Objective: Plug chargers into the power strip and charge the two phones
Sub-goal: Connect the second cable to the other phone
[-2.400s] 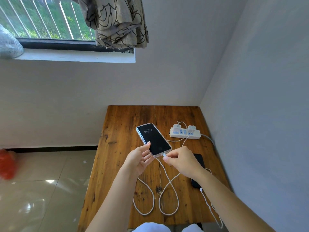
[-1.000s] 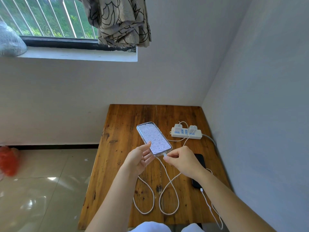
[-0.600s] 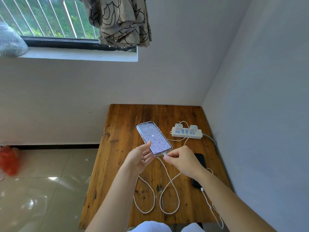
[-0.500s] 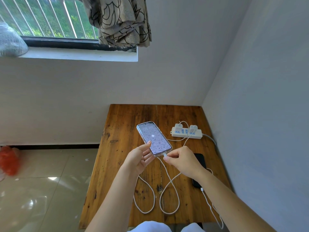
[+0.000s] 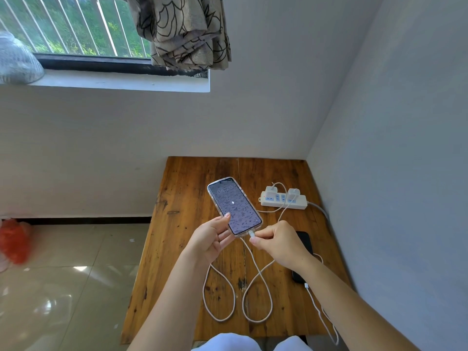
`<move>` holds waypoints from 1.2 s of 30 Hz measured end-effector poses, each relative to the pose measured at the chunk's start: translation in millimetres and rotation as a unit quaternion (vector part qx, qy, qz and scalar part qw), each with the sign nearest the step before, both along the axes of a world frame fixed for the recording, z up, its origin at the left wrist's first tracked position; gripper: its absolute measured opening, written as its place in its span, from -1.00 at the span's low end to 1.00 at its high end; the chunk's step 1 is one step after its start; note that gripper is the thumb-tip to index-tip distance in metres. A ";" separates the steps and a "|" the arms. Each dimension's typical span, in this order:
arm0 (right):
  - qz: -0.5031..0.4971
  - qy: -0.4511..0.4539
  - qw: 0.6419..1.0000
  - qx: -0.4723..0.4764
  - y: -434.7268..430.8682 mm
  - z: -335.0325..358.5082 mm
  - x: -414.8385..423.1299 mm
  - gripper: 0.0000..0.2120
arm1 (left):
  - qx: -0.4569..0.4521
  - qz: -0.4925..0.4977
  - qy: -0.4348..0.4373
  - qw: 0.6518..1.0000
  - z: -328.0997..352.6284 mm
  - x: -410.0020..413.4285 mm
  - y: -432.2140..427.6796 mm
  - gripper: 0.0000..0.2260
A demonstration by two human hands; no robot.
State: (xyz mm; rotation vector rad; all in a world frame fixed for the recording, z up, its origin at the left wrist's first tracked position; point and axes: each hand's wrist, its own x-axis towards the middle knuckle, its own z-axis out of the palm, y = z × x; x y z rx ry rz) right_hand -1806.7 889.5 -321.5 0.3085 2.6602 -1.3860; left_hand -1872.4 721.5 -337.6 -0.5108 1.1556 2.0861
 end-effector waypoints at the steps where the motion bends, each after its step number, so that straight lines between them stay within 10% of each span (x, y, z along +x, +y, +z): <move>1: -0.002 0.001 1.000 0.000 0.1 -0.5 0.1 -0.90 | 0.002 -0.003 0.002 1.000 0.0 -0.2 -0.5 -0.70; 29: 0.037 -0.071 0.997 -0.021 4.3 -12.0 5.9 -0.83 | -0.011 -0.014 0.001 1.000 -7.0 -4.4 -3.5 -0.76; 36: 0.071 -0.107 0.978 0.164 24.5 -30.8 10.5 -0.79 | -0.040 -0.023 0.021 0.999 -8.1 -24.5 -18.4 -0.77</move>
